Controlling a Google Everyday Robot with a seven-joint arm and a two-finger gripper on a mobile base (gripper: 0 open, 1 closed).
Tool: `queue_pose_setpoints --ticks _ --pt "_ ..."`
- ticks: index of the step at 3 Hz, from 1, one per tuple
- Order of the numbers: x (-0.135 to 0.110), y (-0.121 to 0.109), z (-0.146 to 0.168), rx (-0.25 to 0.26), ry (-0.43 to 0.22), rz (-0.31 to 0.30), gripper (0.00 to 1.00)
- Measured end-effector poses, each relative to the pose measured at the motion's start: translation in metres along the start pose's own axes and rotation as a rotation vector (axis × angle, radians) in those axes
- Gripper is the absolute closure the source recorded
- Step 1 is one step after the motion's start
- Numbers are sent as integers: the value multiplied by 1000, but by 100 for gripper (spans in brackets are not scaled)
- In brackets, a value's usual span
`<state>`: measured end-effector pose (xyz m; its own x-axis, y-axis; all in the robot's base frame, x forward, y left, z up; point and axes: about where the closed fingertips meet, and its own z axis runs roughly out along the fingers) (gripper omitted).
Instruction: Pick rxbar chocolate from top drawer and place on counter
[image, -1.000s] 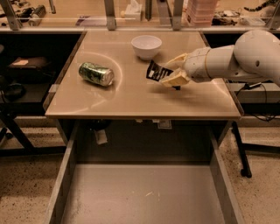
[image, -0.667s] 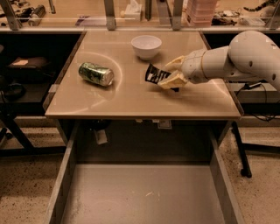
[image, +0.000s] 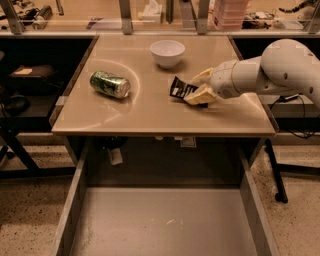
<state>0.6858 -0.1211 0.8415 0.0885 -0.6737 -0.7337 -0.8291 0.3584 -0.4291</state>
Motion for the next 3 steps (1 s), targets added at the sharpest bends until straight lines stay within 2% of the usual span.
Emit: queue_pose_setpoints --ticks 3 --pt "0 0 0 0 0 0 11"
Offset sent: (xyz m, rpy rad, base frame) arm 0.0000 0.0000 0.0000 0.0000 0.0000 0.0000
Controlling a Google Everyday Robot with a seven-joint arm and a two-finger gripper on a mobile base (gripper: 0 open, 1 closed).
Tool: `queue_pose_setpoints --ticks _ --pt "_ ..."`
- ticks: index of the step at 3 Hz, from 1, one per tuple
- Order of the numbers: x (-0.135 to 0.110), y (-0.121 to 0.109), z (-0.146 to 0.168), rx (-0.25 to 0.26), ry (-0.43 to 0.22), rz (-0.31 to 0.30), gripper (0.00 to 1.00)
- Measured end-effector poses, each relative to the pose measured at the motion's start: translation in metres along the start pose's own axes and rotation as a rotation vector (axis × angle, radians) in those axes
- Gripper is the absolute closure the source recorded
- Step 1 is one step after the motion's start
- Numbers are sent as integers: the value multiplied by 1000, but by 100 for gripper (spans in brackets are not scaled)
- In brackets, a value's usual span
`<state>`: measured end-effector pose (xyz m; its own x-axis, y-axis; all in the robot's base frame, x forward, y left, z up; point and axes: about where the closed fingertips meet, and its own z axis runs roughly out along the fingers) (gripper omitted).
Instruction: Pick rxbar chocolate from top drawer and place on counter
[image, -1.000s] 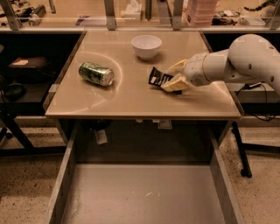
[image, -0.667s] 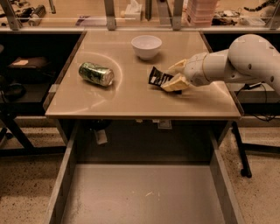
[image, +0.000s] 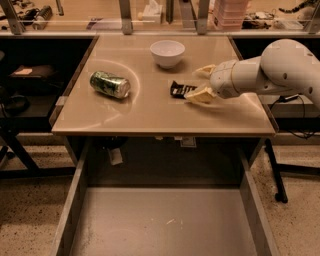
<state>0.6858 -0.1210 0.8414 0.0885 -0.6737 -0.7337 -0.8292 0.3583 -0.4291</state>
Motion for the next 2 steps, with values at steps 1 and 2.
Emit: queue_pose_setpoints --ticks 1,2 --pt "0 0 0 0 0 0 0" --pt "0 0 0 0 0 0 0"
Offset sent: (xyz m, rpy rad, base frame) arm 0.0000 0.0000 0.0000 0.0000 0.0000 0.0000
